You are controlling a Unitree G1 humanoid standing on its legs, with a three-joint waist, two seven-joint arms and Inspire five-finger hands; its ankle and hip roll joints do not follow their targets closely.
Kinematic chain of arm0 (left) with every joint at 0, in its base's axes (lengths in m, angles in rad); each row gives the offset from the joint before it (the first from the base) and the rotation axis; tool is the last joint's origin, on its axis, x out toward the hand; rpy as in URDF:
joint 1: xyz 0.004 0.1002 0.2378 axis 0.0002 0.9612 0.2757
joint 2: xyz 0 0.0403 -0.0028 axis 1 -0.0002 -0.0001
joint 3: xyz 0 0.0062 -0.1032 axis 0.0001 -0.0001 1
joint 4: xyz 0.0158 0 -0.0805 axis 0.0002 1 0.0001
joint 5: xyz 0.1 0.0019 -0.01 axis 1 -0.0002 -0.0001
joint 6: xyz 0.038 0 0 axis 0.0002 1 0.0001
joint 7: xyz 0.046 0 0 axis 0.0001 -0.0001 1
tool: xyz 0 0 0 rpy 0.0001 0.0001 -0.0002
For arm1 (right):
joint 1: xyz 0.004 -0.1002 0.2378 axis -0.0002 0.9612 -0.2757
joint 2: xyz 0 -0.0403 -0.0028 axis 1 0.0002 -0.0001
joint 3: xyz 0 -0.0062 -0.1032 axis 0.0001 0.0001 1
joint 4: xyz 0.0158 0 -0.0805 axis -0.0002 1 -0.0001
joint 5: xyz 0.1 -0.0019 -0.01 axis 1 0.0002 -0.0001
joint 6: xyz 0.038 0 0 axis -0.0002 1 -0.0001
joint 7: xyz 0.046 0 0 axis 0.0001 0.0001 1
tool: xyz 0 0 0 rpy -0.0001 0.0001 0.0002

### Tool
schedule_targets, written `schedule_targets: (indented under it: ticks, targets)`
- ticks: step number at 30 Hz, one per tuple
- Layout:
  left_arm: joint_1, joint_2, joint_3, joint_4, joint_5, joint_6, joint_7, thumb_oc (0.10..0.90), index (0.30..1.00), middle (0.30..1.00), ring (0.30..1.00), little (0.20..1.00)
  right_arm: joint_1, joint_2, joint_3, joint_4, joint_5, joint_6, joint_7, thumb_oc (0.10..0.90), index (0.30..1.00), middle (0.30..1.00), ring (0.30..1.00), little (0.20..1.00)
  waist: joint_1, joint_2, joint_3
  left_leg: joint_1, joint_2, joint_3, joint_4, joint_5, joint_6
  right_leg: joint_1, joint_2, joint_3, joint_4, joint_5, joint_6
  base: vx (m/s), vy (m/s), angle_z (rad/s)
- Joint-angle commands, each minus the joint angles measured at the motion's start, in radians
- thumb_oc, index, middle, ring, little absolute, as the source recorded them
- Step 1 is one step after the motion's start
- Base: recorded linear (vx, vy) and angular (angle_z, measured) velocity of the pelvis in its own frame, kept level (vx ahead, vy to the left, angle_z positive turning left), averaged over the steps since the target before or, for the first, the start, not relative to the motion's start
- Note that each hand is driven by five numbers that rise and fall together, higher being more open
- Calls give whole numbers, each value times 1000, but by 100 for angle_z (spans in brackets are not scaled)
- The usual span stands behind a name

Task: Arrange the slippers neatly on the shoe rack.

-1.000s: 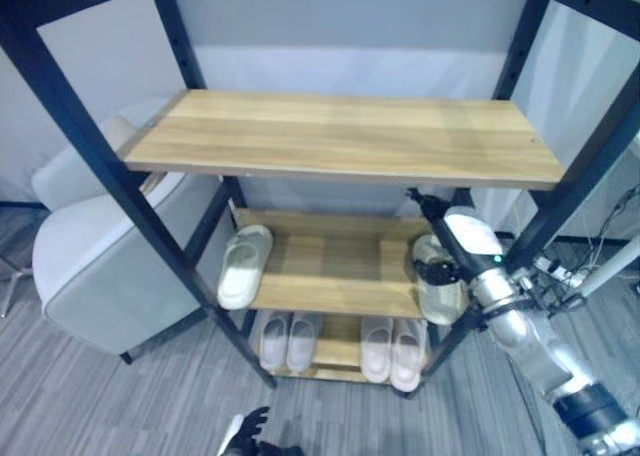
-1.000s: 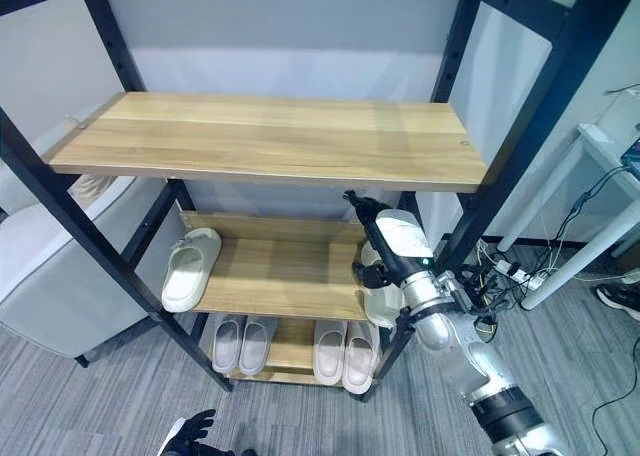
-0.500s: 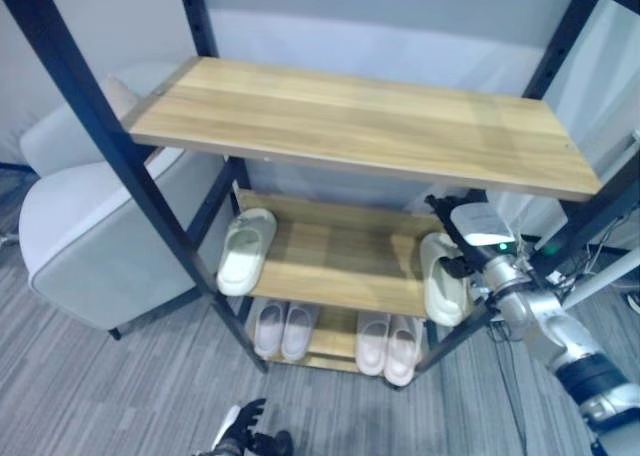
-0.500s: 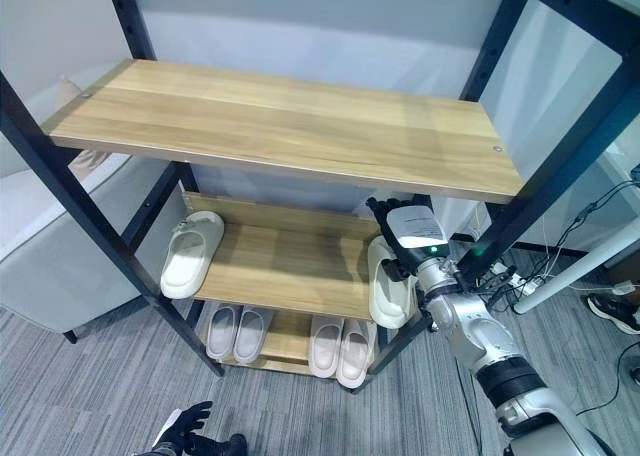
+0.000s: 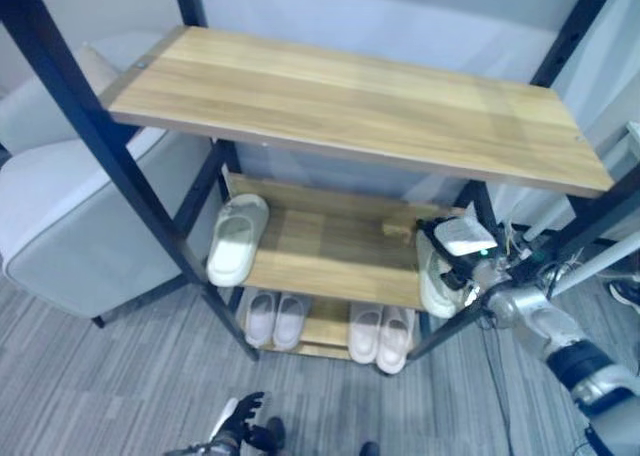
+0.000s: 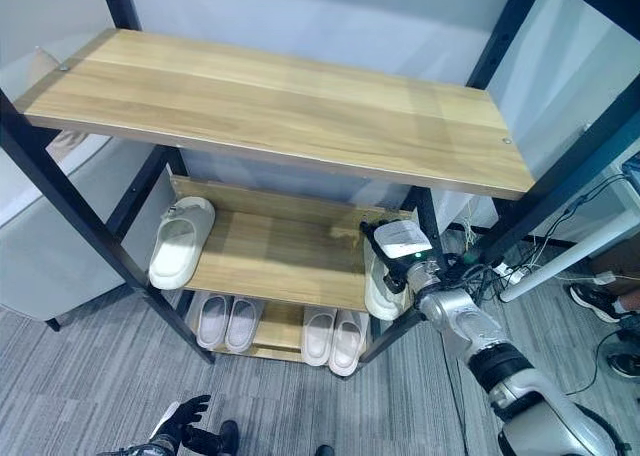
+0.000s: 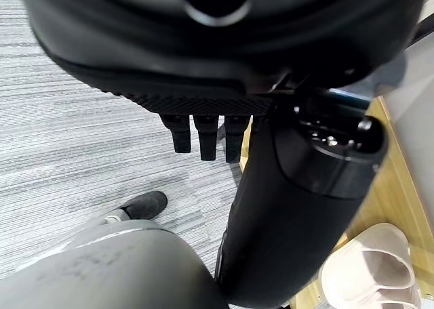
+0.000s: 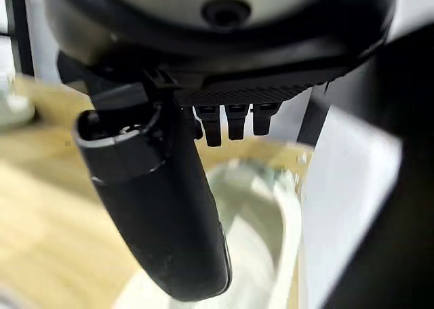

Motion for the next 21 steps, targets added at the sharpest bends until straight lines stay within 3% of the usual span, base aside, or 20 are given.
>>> schedule_targets:
  ticks: [1,2,3,4,5,11,21]
  targets:
    - [-49,-42,-92,36,7,-16,-4,800,900,900,900,900,-233,-63,-14,60,-18,48,-35,800,900,900,900,900,53,-15,-7,65,-42,13,-6,-133,9,8,-44,0,14,-48,81,-40,0,2]
    - [-55,-35,-94,36,1,-16,-1,800,900,900,900,900,-266,-60,4,106,-23,59,-32,800,900,900,900,900,61,-19,0,53,-43,7,-6,-129,7,0,-47,-5,14,-45,81,-43,2,0]
    - [-59,-33,-92,39,-2,-16,2,800,900,900,900,900,-283,-55,18,134,-23,64,-31,747,820,820,820,820,63,-20,3,46,-44,4,-6,-127,7,-4,-47,-7,14,-44,81,-55,1,0]
    - [-62,-31,-91,41,-4,-16,3,800,900,900,900,900,-298,-52,26,158,-22,68,-31,651,676,676,676,676,65,-21,6,40,-45,2,-6,-124,6,-9,-48,-10,14,-43,81,-37,7,3]
    - [-66,-28,-89,43,-7,-17,5,800,900,900,900,900,-317,-48,37,187,-20,74,-35,400,300,300,300,300,67,-23,9,35,-46,0,-6,-123,6,-15,-49,-11,14,-40,81,-26,2,5]
    - [-70,-22,-75,63,-15,-11,16,800,900,900,900,900,-359,-38,41,236,16,85,-41,400,300,300,300,300,76,-31,12,20,-49,-9,-6,-119,7,-24,-55,-20,14,-34,83,4,8,11]
    - [-84,-35,-68,69,-15,-18,24,800,900,900,900,900,-319,-26,-21,105,37,68,-61,400,300,300,300,300,75,-34,12,22,-58,-8,-6,-127,13,-27,-67,-21,17,-27,85,16,11,6]
